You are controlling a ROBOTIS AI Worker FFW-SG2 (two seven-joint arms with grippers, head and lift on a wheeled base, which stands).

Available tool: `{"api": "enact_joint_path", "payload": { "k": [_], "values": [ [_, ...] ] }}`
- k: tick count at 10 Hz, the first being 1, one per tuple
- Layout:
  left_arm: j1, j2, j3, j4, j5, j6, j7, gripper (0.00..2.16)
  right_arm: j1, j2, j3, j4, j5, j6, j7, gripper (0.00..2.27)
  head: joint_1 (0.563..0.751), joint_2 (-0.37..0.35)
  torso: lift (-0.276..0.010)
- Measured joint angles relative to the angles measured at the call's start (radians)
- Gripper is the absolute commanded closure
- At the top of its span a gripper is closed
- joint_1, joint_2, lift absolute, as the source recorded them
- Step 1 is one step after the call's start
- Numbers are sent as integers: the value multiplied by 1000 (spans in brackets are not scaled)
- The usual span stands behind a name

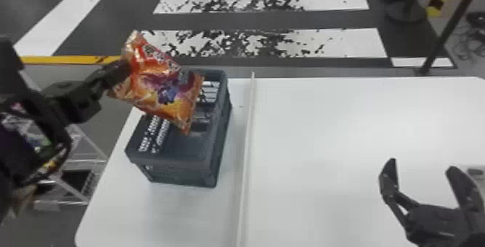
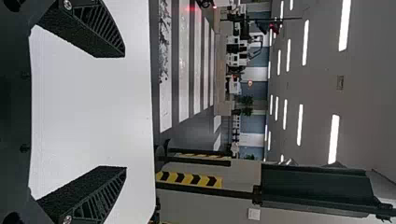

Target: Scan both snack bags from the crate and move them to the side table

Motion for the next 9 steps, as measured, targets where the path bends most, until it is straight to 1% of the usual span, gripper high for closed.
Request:
{"api": "enact_joint_path", "payload": {
  "k": [2,3,4,5,6,7,9],
  "values": [
    [28,-3,39,-71,117,9,4,2138,0,1,0,-1,0,-3,0,66,695,118,-75],
    [34,-7,40,-99,138,18,5,2138,0,1,0,-2,0,-4,0,66,695,103,-75],
    [36,-14,23,-111,148,21,5,2138,1,1,0,-3,-1,-5,0,66,695,84,-75],
    [39,-18,3,-104,160,18,2,2138,1,1,-1,-3,-1,-6,0,66,695,63,-75],
    [44,-21,-55,-78,162,8,-6,2138,1,0,-1,-3,-1,-6,0,66,695,46,-75],
    [46,-33,-120,-49,156,-5,-14,2138,1,0,-1,-4,-1,-6,0,70,695,4,-75],
    [45,-69,-254,24,150,-84,-44,2138,0,0,-1,-5,-1,-6,0,70,695,-88,-75]
  ]
}}
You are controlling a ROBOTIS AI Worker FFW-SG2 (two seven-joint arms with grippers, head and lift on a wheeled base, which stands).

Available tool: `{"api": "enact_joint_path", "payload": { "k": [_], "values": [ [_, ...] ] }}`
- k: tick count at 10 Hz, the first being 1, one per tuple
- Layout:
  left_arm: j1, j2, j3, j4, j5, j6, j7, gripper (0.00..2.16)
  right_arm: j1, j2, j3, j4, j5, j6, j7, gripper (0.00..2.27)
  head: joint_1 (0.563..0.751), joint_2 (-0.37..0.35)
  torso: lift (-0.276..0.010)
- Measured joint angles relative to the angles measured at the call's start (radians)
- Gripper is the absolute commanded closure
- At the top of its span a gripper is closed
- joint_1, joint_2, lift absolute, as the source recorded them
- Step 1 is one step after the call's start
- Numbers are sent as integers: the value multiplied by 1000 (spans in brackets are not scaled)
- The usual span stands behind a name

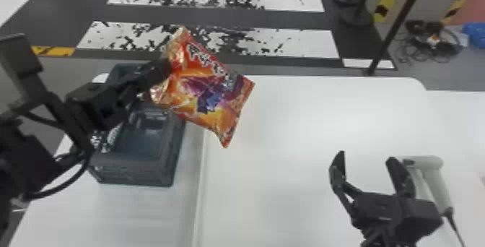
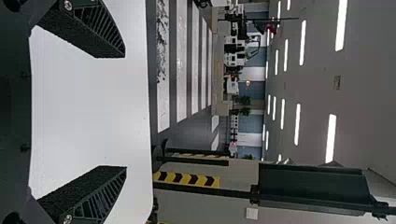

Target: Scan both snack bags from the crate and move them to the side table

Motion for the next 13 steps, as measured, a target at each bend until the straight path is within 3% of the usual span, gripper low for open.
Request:
{"api": "enact_joint_path", "payload": {
  "k": [2,4,6,7,10,13],
  "values": [
    [-3,-31,-126,86,-60,-66,0,2138,-7,-1,2,0,-2,0,0,70,695,-146,-75],
    [2,-51,-208,201,-114,-164,2,2138,-18,-4,3,3,-11,2,-1,70,695,-188,-75],
    [-4,-72,-276,375,-131,-321,-18,2138,-24,-5,2,12,-16,4,-2,70,695,-213,-75],
    [-10,-84,-296,433,-137,-357,-24,2138,-25,-6,3,14,-17,5,-2,70,695,-229,-75],
    [-38,-106,-349,543,-198,-396,-15,2138,-28,-9,5,16,-24,6,-2,70,695,-262,-75],
    [-90,-112,-421,668,-247,-430,-13,2138,-31,-9,14,18,-23,3,-2,73,695,-297,-75]
  ]
}}
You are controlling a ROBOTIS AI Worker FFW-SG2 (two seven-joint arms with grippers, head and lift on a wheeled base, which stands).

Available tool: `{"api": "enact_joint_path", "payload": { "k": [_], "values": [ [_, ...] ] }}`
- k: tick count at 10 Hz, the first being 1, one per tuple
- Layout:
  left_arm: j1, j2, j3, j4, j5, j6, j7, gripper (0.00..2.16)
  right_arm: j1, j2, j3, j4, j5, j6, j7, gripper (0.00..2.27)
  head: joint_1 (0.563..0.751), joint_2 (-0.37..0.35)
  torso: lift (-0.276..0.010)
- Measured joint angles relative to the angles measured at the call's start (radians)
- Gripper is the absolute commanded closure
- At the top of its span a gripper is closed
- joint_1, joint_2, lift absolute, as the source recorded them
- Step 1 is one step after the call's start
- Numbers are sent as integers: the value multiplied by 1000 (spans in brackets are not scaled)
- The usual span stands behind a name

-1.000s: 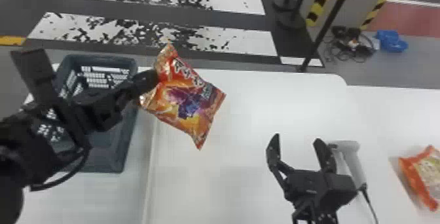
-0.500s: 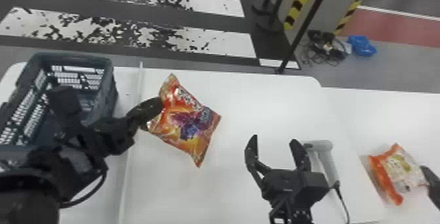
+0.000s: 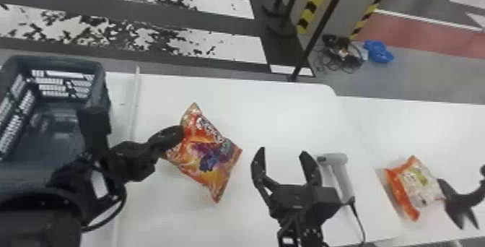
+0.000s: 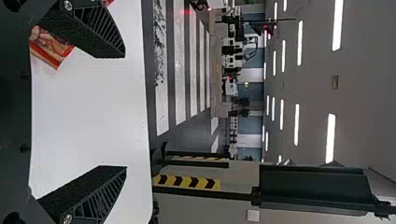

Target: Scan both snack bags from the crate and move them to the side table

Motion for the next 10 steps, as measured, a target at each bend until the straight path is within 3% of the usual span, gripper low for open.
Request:
{"api": "enact_joint_path", "payload": {
  "k": [2,3,4,5,6,8,10],
  "values": [
    [-38,0,-28,80,-38,-3,23,2061,1,0,0,0,-1,1,0,73,695,-305,-75],
    [-56,0,-51,113,-61,-3,51,1298,1,0,1,1,-1,2,0,73,695,-306,-75],
    [-65,0,-76,127,-83,-3,54,-2,0,1,2,3,-1,3,0,73,695,-315,-75],
    [-57,0,-103,111,-114,-7,48,-2,-1,2,3,4,-1,3,0,73,695,-330,-75],
    [-38,0,-138,55,-181,-6,50,36,-2,3,3,6,-1,3,0,73,695,-348,-75],
    [31,0,-184,-112,-305,-2,69,66,-2,3,-1,8,-2,3,0,73,695,-350,-75],
    [125,2,-166,-279,-404,0,122,66,-2,2,-4,8,-7,13,0,53,695,-350,-75]
  ]
}}
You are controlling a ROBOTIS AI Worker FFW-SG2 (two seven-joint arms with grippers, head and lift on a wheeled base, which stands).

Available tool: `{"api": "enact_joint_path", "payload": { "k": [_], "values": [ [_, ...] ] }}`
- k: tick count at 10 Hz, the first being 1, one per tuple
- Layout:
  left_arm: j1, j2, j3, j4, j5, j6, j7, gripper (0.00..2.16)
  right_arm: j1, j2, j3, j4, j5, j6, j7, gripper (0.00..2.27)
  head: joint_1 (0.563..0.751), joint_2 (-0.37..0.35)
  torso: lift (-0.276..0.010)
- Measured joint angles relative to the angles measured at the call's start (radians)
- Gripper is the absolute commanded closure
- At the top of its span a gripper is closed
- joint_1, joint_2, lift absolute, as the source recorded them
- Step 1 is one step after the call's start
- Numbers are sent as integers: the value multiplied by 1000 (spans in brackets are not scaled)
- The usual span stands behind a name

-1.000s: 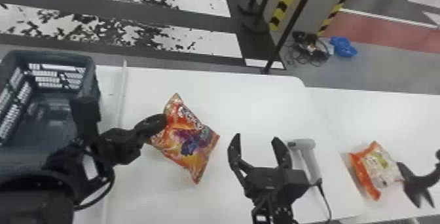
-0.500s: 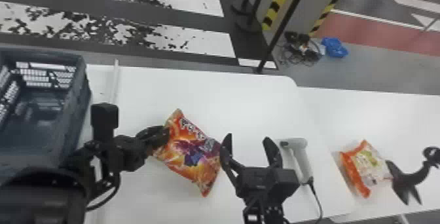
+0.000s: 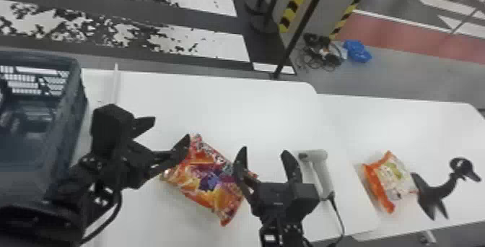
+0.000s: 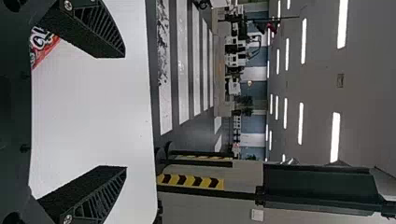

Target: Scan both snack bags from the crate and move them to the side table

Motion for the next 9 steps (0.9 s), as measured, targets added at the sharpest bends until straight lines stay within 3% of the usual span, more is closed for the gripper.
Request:
{"api": "enact_joint_path", "payload": {
  "k": [2,3,5,7,9],
  "values": [
    [109,37,87,-148,-34,-20,32,73,-1,-3,-10,-9,-29,69,1,49,695,-277,-75],
    [164,59,153,-188,-6,-113,38,76,-6,-5,-18,-18,-42,137,2,46,695,-236,-75],
    [254,92,277,-220,102,-374,38,80,-16,-7,-47,-36,-55,216,26,46,695,-182,-75],
    [306,100,327,-227,141,-493,38,80,-24,-7,-109,-74,-138,368,139,56,695,-156,-75],
    [349,101,348,-227,159,-530,36,80,-46,-5,-205,-104,-293,598,281,60,695,-150,-75]
  ]
}}
